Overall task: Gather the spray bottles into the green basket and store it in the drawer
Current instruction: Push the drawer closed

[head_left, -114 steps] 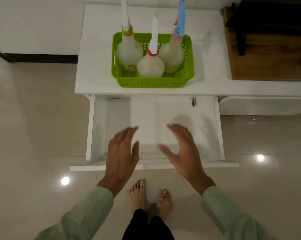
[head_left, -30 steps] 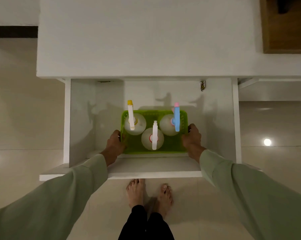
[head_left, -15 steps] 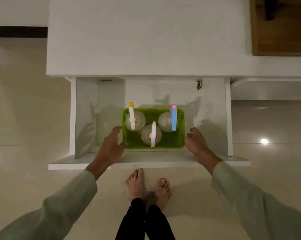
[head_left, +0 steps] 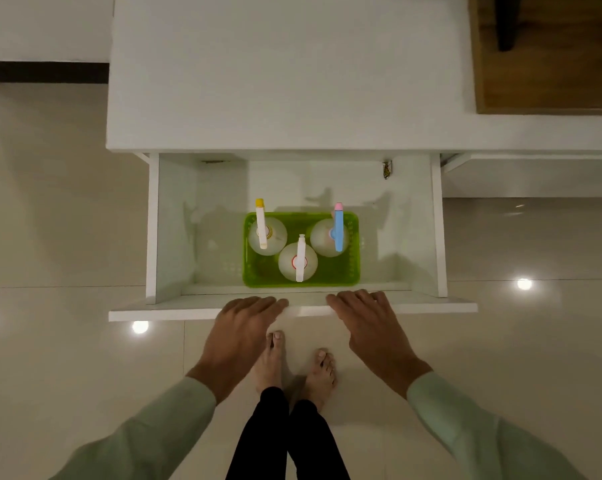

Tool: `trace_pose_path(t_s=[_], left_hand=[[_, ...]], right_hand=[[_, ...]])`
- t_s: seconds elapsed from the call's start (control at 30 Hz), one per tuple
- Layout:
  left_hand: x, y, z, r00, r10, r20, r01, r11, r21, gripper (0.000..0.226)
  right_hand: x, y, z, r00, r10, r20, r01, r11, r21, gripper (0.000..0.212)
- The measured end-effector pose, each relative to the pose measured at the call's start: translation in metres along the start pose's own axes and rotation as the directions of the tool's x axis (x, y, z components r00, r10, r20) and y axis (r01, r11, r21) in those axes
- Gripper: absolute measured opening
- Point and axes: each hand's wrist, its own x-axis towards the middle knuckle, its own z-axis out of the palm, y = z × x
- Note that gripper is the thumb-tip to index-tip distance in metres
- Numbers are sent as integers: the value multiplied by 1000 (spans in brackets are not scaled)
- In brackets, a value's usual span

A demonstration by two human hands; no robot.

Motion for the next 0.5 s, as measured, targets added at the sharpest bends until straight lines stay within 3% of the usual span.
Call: trace_pose_path(t_s=[0.27,0.43,0.5], left_hand=[[22,-13,-4,994,29,-106,-25,999,43,50],[51,-22,-20,980,-12,-199,10,1000,-11,35],[66,-25,-28,960,-28,-278,23,999,-23,41]], right_hand=[[27,6,-8,997,0,-80,-12,989,-144,63],[56,17,-23,986,11,-166,-28,995,-98,59],[71,20,-31,966,36,-255,-49,998,-48,60]])
